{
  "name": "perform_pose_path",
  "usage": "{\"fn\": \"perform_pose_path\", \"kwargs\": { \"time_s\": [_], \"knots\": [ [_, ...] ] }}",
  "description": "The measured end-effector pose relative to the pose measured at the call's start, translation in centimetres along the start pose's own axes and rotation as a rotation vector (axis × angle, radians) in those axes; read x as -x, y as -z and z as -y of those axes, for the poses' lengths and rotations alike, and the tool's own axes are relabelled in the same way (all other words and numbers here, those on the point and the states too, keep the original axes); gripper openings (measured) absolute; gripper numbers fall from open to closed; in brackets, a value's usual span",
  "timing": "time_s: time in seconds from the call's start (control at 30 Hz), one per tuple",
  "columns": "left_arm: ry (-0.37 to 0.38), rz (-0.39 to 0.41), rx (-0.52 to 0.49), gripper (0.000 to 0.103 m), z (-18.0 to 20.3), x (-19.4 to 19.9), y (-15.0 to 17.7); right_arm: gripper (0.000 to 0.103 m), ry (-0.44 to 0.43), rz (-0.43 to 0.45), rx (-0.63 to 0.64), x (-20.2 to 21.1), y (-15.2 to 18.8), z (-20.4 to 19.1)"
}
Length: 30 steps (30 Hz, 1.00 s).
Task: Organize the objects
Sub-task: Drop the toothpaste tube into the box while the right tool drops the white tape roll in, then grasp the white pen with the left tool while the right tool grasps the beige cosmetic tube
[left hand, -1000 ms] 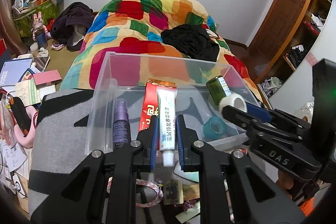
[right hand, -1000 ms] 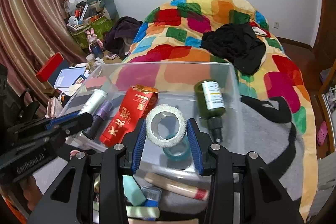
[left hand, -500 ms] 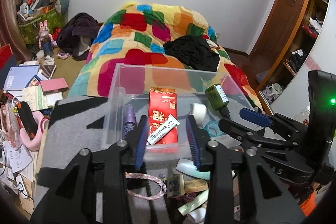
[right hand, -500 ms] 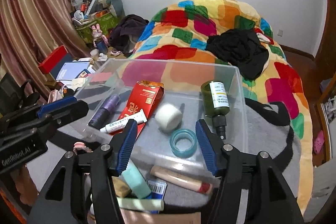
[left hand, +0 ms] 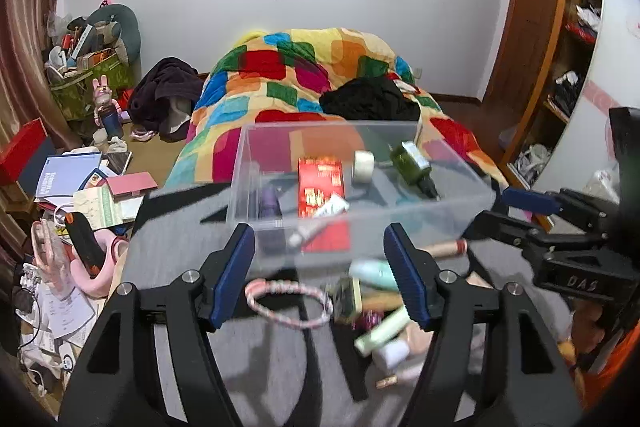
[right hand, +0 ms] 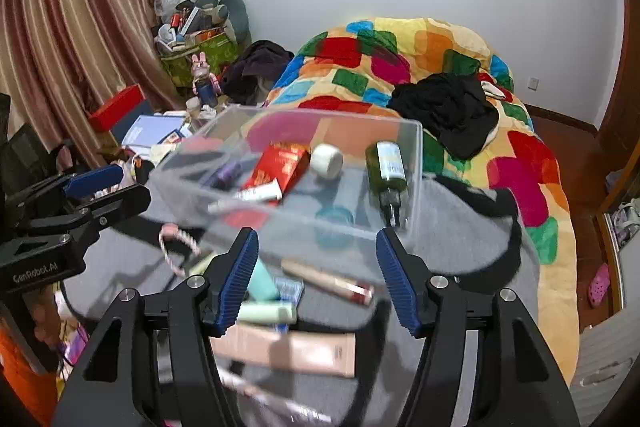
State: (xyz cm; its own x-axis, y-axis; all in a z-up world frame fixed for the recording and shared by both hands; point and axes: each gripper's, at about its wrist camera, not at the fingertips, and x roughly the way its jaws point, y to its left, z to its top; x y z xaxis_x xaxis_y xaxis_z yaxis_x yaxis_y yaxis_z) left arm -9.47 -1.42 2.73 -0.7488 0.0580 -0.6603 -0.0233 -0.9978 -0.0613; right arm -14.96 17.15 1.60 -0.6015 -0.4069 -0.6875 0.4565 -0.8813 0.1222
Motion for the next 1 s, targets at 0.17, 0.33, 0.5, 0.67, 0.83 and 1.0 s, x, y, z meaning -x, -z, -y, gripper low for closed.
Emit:
{"fn": "perform_pose_path", "kwargs": {
  "time_s": [0.17, 0.33, 0.5, 0.67, 0.83, 1.0],
  "knots": [
    [0.02, -0.056, -0.01, 0.067, 0.6, -0.1, 2.9, 0.058, 0.025, -0.034, 0.044, 0.5, 2.9, -0.1],
    [0.052, -0.109, -0.011, 0.067, 1.5, -0.3, 5.6, 0.058, 0.072, -0.075, 0.07, 0.6, 5.9, 0.8],
    [0.118, -0.131, -0.065, 0.067, 4.1, -0.4, 6.7, 0.058, 0.065, -0.136, -0.013, 0.7, 8.4, 3.6],
    [0.214, -0.165, -0.178, 0.067, 8.1, -1.3, 7.1, 0.058, 0.071, -0.141, -0.056, 1.5, 9.3, 5.1],
    [0.257, -0.253, -0.299, 0.067, 11.0, -4.0, 7.9, 0.058, 0.072, -0.126, -0.062, 2.6, 9.2, 5.7],
    [0.27, -0.27, -0.365, 0.047, 11.6, -4.1, 8.2, 0.058, 0.065, -0.122, -0.034, 2.9, 9.0, 5.3]
  ]
}}
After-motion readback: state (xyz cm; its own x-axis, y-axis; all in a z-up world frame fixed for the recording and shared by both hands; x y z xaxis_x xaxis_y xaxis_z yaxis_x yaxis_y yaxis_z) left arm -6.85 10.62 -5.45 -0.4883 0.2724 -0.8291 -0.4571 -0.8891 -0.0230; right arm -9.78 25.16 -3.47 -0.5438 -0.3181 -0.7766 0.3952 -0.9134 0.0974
